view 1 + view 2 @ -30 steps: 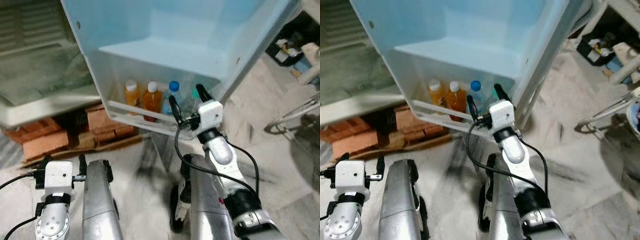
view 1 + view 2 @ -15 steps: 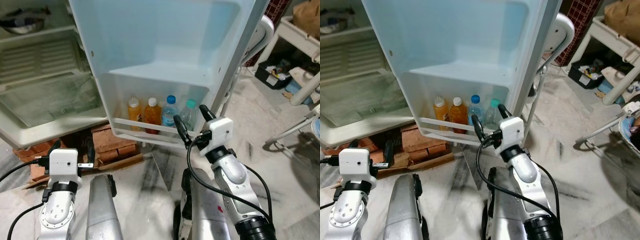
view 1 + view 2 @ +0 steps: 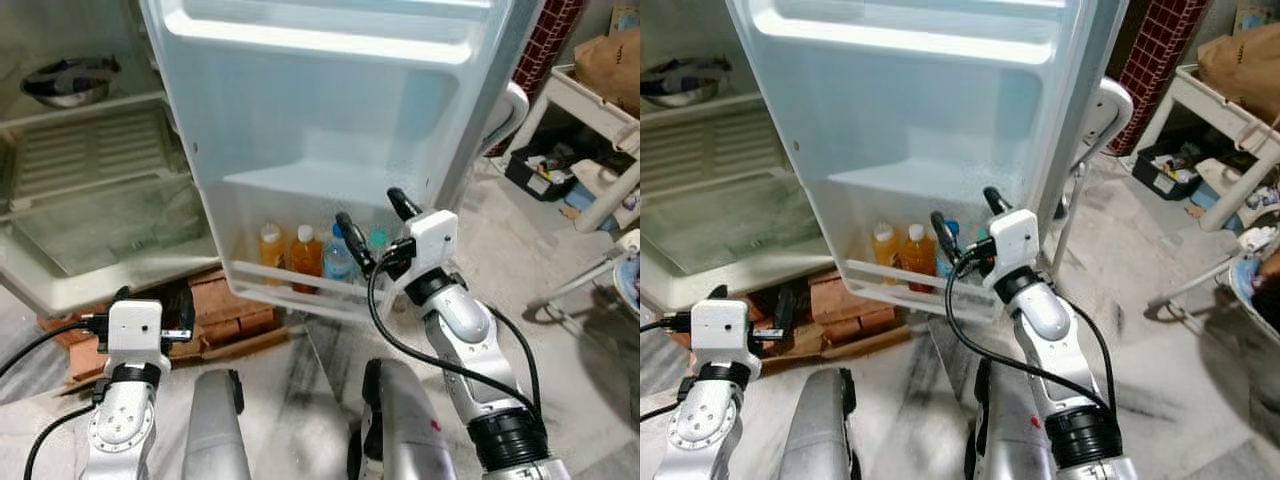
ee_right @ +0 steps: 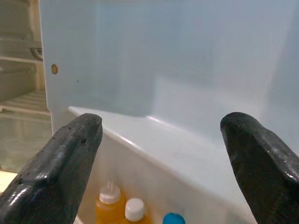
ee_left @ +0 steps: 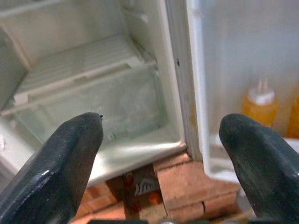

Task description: Restocking fridge

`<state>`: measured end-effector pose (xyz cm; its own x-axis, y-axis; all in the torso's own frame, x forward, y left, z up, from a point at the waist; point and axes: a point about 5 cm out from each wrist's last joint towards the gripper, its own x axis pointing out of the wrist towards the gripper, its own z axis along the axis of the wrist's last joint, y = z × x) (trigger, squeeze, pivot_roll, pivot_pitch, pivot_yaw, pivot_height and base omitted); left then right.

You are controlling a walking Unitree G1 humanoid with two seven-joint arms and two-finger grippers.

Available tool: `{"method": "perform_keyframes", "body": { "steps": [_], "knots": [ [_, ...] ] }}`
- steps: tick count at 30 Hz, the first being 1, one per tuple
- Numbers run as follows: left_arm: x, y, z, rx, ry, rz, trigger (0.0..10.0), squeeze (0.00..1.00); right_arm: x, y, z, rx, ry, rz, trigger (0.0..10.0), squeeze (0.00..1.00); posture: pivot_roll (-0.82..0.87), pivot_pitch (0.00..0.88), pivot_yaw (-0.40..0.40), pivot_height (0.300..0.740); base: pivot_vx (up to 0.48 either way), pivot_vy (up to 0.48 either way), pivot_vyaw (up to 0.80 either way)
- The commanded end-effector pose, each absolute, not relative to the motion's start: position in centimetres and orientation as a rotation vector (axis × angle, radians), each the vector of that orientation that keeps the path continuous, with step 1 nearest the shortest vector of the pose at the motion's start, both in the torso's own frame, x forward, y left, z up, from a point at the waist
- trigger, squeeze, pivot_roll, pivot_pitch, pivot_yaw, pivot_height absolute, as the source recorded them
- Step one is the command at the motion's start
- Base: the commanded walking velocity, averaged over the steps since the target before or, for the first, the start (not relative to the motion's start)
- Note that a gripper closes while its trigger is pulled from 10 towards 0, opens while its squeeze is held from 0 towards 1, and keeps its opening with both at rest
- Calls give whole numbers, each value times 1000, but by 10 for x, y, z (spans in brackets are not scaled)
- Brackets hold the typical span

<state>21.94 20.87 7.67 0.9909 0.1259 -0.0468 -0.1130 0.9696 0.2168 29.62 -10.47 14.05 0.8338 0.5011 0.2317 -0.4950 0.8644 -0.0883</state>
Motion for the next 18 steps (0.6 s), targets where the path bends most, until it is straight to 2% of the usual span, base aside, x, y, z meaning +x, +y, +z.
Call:
{"method": "perform_keyframes", "body": {
  "steps": [1, 18],
  "knots": [
    [221, 209, 75, 215, 59, 121, 10000, 0, 296, -105, 139, -29, -241, 533, 10000, 0, 64, 4, -27, 650, 0, 0, 0],
    [229, 200, 68, 224, 66, 124, 10000, 0, 294, -104, 130, -35, -199, 550, 10000, 0, 46, 0, -33, 720, 0, 0, 0]
  ]
}}
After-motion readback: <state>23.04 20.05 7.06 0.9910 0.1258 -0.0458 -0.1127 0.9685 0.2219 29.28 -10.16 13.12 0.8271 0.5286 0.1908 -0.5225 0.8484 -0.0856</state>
